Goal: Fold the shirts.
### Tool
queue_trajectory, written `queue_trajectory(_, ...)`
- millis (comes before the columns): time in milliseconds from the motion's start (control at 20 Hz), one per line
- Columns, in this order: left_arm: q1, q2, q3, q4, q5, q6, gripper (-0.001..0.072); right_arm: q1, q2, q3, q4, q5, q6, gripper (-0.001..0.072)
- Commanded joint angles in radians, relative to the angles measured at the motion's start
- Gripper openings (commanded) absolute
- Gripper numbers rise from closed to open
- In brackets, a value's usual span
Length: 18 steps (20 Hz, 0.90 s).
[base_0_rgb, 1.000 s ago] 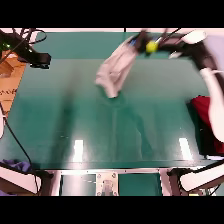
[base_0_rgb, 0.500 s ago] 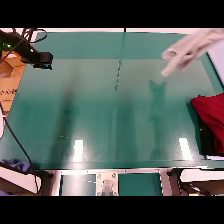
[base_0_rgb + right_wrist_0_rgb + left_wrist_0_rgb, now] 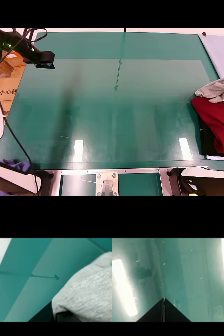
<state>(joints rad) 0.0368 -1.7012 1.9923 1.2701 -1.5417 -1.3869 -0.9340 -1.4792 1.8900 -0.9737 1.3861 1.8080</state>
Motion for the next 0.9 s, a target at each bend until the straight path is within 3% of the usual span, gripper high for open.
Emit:
queue_trajectory(0,0.000,0.000,0.000,-0.008,-0.016,0.000,0.0024,-0.055,0.015,-0.021,-0.007,0.095,-0.026,0.0007)
queue_trajectory(300,0.000,0.000,0.000,-0.022,-0.016,0.000,0.0024,-0.175,0.125,-0.034,-0.083,0.254,-0.016,0.0007)
queue_trajectory(450,0.000,0.000,0.000,-0.022,-0.026,0.001,0.0025,-0.192,0.208,-0.178,-0.259,0.297,-0.029,0.0007)
queue_trajectory(800,0.000,0.000,0.000,-0.022,-0.059,0.008,0.0025,-0.192,0.356,-0.712,-0.706,0.230,-0.012,0.0011)
queue_trajectory(850,0.000,0.000,0.000,-0.022,-0.064,0.008,0.0025,-0.192,0.356,-0.777,-0.757,0.214,-0.012,0.0038)
